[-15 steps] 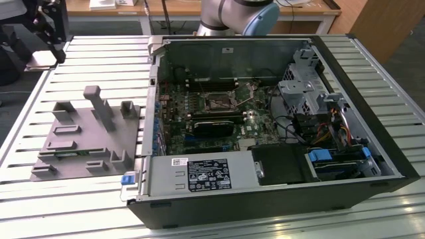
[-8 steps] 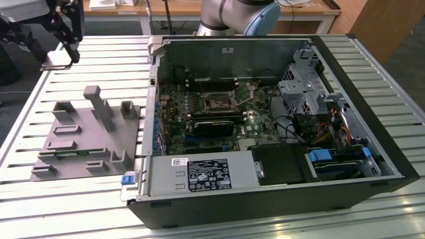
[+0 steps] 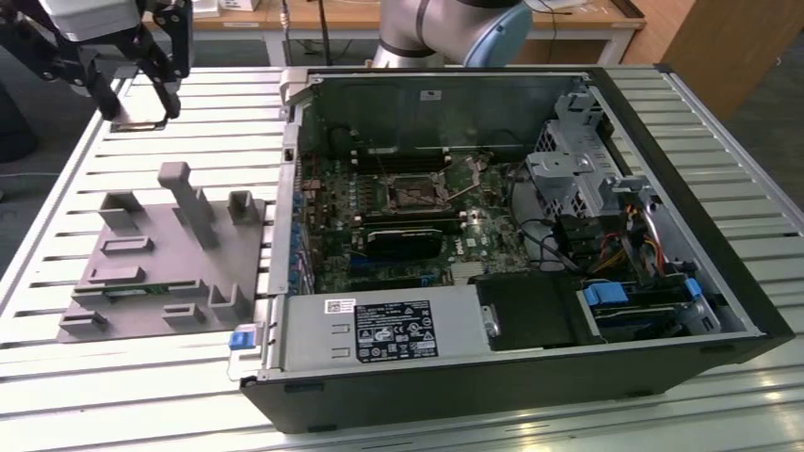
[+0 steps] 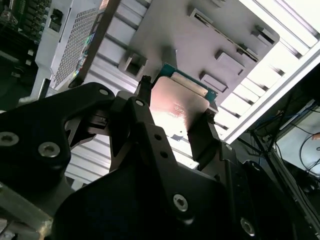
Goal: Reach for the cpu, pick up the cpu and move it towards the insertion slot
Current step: 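Pick up the cpu and move it towards the insertion slot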
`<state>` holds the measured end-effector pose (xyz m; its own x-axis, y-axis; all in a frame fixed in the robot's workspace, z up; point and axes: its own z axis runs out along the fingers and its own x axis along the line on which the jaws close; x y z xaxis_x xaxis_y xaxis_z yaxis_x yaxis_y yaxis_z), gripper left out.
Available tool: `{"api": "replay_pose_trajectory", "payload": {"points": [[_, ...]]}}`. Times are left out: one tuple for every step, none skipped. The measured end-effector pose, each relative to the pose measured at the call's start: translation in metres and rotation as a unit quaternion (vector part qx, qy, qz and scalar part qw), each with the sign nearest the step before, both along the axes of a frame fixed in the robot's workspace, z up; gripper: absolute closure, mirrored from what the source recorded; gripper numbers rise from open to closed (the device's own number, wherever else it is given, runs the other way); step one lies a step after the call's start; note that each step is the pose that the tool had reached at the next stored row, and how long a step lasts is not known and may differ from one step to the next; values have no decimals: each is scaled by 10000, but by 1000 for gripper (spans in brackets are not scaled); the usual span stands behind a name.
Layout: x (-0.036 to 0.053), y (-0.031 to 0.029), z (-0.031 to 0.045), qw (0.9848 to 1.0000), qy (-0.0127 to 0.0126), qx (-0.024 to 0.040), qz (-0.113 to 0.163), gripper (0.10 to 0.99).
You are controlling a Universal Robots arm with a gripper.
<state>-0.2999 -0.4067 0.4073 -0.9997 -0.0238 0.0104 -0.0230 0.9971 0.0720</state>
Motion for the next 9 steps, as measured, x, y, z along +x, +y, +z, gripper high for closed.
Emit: {"api": "replay_pose_trajectory", "payload": {"points": [[29,0,0,10000,0,0,0,545],[58,0,0,10000,0,0,0,545],[86,0,1,10000,1,-1,0,545],[116,0,0,10000,0,0,0,545],[145,0,1,10000,1,-1,0,545],[178,0,1,10000,0,0,1,545],[211,0,0,10000,0,0,1,545],[248,0,0,10000,0,0,0,545],[282,0,0,10000,0,0,0,545]]}}
